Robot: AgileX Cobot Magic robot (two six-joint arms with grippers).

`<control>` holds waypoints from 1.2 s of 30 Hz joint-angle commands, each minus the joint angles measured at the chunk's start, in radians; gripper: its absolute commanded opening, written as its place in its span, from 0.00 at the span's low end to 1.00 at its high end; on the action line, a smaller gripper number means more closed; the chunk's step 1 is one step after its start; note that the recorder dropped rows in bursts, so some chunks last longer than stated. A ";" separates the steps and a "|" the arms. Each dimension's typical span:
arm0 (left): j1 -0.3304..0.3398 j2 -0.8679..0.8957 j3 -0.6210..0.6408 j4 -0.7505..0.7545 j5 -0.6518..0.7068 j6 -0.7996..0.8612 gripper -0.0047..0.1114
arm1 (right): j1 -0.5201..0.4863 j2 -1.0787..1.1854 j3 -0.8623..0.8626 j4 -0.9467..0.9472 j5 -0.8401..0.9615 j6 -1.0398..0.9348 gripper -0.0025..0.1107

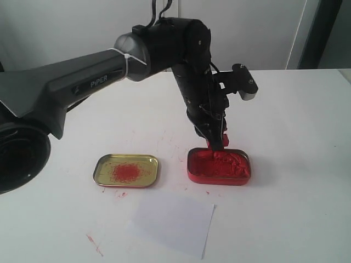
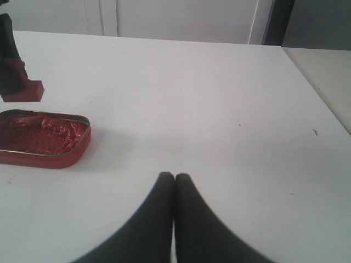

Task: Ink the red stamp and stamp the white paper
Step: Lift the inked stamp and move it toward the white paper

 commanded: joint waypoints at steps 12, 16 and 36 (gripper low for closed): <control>-0.002 -0.112 0.002 -0.013 0.210 -0.022 0.04 | -0.002 -0.004 0.006 0.000 -0.016 0.004 0.02; 0.000 -0.133 0.022 -0.025 0.210 -0.041 0.04 | -0.002 -0.004 0.006 0.000 -0.016 0.004 0.02; 0.085 -0.359 0.453 -0.105 0.210 -0.029 0.04 | -0.002 -0.004 0.006 0.000 -0.016 0.004 0.02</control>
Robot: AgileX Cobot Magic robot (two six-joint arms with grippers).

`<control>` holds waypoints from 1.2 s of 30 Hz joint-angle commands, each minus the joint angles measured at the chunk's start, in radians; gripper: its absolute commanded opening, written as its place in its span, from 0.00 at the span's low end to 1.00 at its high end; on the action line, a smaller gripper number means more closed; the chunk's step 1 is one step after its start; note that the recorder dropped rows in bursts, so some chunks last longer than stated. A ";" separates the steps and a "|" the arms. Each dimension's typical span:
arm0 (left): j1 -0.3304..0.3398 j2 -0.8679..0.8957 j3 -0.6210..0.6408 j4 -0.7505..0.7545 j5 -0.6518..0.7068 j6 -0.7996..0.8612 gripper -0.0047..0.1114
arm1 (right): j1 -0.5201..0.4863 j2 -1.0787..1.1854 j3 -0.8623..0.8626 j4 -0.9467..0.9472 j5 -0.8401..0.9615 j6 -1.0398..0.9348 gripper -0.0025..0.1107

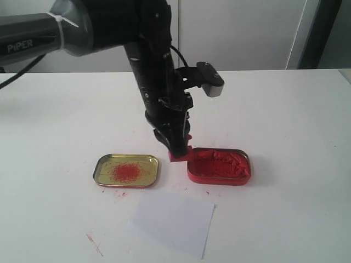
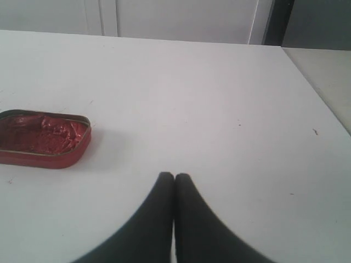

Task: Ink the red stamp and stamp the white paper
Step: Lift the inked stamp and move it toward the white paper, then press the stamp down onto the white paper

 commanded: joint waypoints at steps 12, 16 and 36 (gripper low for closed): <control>0.045 -0.209 0.400 -0.080 -0.118 -0.001 0.04 | -0.002 -0.004 0.006 0.000 -0.016 0.003 0.02; 0.043 -0.209 0.462 -0.097 -0.201 -0.001 0.04 | -0.002 -0.004 0.006 0.000 -0.016 0.003 0.02; -0.041 -0.207 0.612 -0.144 -0.452 0.021 0.04 | -0.002 -0.004 0.006 0.000 -0.016 0.003 0.02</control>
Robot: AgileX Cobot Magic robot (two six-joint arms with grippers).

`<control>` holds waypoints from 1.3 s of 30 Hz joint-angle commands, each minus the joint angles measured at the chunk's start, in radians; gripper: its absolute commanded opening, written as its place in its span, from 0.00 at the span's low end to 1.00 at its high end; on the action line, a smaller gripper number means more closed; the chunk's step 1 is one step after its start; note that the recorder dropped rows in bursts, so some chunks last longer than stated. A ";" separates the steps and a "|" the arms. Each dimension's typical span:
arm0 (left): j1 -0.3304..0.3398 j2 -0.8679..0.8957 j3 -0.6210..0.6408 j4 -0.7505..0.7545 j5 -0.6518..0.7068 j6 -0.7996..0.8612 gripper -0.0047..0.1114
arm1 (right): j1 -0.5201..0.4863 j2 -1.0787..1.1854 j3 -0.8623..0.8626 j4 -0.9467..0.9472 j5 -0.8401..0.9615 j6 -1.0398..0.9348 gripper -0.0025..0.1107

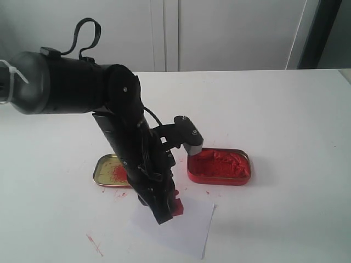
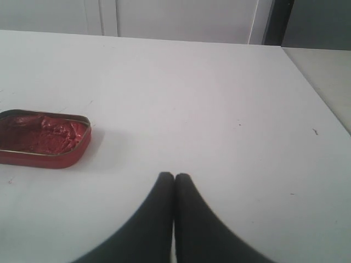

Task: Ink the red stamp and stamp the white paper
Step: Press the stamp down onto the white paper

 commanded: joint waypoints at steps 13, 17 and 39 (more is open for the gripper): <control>0.001 0.061 0.053 -0.005 -0.084 0.002 0.04 | -0.002 -0.004 0.006 0.000 -0.016 0.003 0.02; 0.001 0.063 0.053 -0.005 -0.112 0.002 0.04 | -0.002 -0.004 0.006 0.000 -0.016 0.003 0.02; 0.001 0.128 0.053 0.039 -0.135 0.002 0.04 | -0.002 -0.004 0.006 0.000 -0.016 0.003 0.02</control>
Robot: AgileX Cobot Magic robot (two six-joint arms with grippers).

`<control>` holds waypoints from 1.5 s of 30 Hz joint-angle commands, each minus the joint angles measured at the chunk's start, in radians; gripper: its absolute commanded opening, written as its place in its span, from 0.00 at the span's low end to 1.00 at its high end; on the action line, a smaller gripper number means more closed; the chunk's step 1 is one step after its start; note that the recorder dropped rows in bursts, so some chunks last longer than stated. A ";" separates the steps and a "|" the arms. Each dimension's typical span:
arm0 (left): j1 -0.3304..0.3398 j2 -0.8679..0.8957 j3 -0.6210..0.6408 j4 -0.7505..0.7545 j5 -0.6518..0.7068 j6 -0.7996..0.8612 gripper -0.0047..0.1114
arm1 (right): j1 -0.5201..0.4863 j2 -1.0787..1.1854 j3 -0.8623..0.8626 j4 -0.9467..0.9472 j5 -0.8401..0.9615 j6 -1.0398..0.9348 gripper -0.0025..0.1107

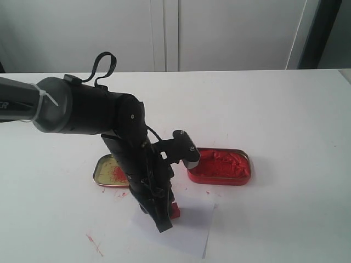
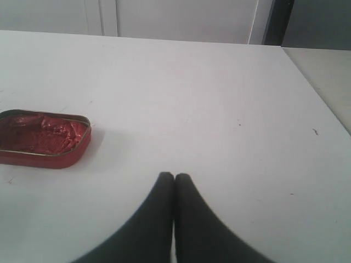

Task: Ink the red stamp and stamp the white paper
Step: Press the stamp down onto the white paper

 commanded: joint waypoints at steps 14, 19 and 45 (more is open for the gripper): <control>-0.001 0.077 0.007 -0.002 0.105 0.000 0.04 | -0.002 -0.004 0.006 0.000 -0.016 0.003 0.02; -0.001 0.077 0.007 -0.002 0.105 0.000 0.04 | -0.002 -0.004 0.006 0.000 -0.016 0.003 0.02; -0.001 0.077 0.007 -0.025 0.052 0.000 0.04 | -0.002 -0.004 0.006 0.000 -0.016 0.003 0.02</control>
